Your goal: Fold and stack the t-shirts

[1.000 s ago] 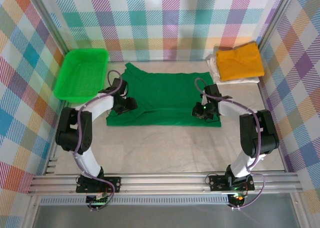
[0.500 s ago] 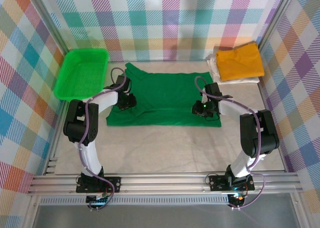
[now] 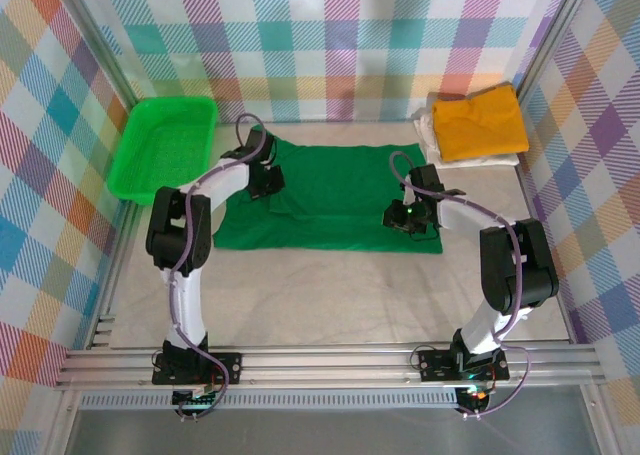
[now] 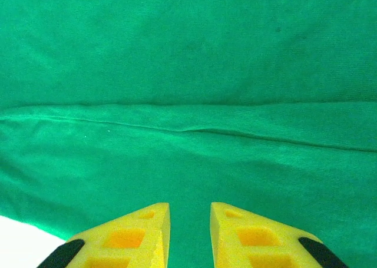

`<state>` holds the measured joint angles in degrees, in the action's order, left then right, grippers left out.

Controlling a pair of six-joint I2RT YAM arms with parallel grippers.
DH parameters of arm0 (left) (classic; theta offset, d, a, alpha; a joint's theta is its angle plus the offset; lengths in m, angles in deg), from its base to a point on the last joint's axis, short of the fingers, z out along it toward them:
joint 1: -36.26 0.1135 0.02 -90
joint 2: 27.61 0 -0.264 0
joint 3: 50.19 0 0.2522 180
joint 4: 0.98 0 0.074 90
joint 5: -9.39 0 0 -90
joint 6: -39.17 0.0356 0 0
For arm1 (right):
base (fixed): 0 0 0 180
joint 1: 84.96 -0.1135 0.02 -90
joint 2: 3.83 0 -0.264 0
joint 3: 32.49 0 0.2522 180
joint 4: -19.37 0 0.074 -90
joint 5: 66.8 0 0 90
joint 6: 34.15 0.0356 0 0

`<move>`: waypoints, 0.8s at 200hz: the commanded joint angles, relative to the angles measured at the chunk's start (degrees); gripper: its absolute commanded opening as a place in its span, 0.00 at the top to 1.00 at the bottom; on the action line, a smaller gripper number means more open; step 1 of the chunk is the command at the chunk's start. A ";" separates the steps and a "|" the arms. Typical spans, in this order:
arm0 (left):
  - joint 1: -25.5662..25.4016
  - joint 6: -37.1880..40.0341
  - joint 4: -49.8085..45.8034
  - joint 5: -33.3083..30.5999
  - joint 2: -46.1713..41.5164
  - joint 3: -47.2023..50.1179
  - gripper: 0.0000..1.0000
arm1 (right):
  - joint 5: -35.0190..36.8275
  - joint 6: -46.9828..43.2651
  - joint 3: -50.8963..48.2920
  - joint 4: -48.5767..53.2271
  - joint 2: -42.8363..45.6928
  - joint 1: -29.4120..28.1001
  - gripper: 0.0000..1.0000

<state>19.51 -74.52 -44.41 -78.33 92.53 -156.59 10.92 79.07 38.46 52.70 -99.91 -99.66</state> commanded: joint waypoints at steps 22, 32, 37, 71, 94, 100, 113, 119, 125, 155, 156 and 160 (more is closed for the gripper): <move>-1.94 2.38 -7.72 -1.49 6.70 -12.56 0.84 | -2.04 0.60 1.98 0.64 1.44 0.05 0.74; -2.05 2.22 -7.25 -0.67 6.64 -13.50 0.60 | -2.57 0.39 2.37 0.94 1.33 0.05 0.74; -2.06 2.08 -7.67 -0.14 6.81 -14.24 0.49 | -2.66 0.49 2.49 1.21 1.33 0.04 0.74; -2.58 1.97 -7.80 -2.02 0.85 -10.59 0.39 | -3.43 0.08 3.08 1.55 2.05 0.08 0.74; -2.59 -0.83 -0.99 -3.24 -9.26 1.91 0.44 | -4.50 -0.20 2.84 0.92 2.23 0.02 0.74; -2.59 -1.79 0.26 -3.23 -11.50 4.97 0.45 | -4.64 -0.20 2.84 0.82 2.09 0.02 0.74; -2.60 -3.43 0.29 -3.07 -14.09 9.60 0.44 | -4.99 -0.20 3.05 0.67 1.79 0.03 0.74; -2.67 -3.73 -0.09 -2.94 -14.52 11.05 0.44 | -5.26 -0.20 3.06 0.47 1.64 0.07 0.74; -2.76 -3.86 -0.14 -2.75 -14.66 12.45 0.44 | -5.43 -0.04 3.10 0.30 1.47 0.07 0.74; -2.93 -3.76 1.84 -0.43 -12.61 15.67 0.44 | -6.26 0.33 3.40 -0.42 0.98 0.02 0.74; -2.93 -3.75 1.91 -0.39 -12.54 15.66 0.44 | -6.27 0.33 3.43 -0.37 0.93 0.07 0.74; -3.06 -3.76 2.16 -0.31 -11.99 15.52 0.44 | -6.32 0.33 3.54 -0.28 0.89 0.03 0.74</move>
<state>17.17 -77.14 -44.37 -80.03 77.97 -142.84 6.58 79.14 39.90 53.16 -99.25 -99.66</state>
